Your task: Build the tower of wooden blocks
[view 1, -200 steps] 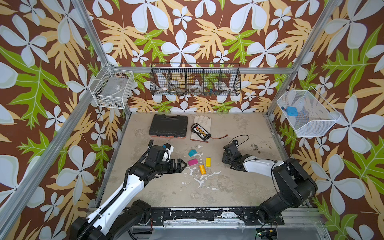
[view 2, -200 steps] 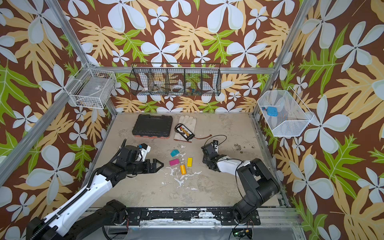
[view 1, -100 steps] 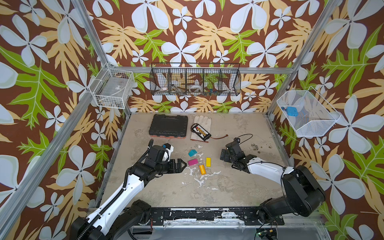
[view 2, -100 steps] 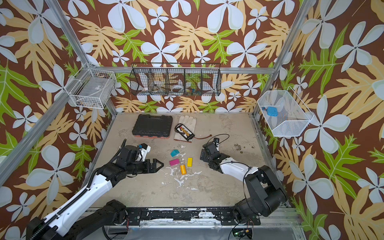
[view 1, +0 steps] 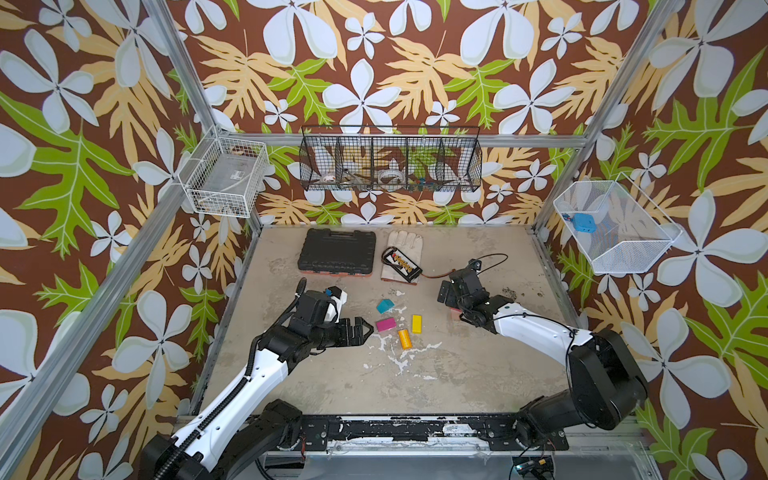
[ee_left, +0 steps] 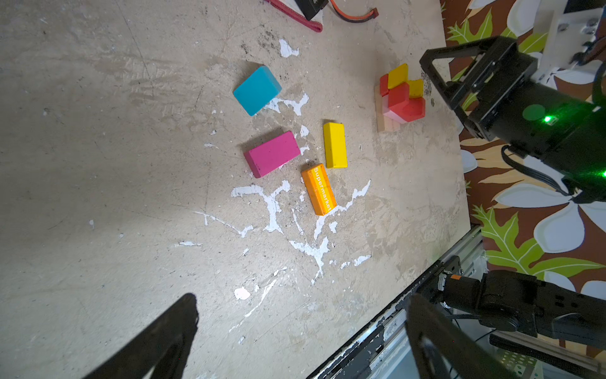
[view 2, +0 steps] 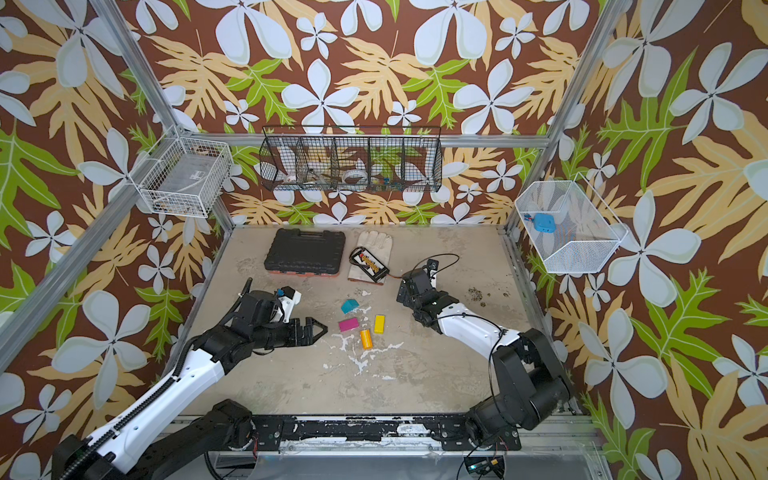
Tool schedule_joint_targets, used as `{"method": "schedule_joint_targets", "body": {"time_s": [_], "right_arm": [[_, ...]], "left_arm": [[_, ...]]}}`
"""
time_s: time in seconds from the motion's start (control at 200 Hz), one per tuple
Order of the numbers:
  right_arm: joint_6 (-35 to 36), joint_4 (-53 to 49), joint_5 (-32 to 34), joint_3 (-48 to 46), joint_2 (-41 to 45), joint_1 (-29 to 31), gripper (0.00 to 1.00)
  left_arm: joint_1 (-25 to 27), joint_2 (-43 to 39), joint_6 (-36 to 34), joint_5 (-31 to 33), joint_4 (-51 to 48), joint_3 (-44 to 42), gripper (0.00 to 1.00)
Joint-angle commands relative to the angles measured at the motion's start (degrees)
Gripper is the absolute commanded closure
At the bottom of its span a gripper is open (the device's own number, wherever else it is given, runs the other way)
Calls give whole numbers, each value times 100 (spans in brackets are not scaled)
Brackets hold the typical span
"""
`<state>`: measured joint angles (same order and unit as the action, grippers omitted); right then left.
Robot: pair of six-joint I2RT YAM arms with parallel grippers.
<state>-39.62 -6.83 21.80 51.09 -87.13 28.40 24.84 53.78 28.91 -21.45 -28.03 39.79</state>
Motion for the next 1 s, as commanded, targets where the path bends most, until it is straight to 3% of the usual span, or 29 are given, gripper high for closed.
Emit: {"method": "schedule_joint_targets", "body": {"time_s": [0.0, 0.305, 0.731, 0.996], "right_arm": [[50, -201, 246, 72, -133, -79, 0], [64, -132, 106, 46, -528, -242, 0], [127, -91, -18, 77, -756, -247, 12], [191, -126, -27, 155, -857, -265, 24]], "left_arm": [[14, -10, 45, -17, 90, -6, 0], [12, 11, 43, -17, 87, -6, 0], [12, 8, 45, -17, 87, -6, 0], [12, -1, 43, -18, 87, -6, 0]]}}
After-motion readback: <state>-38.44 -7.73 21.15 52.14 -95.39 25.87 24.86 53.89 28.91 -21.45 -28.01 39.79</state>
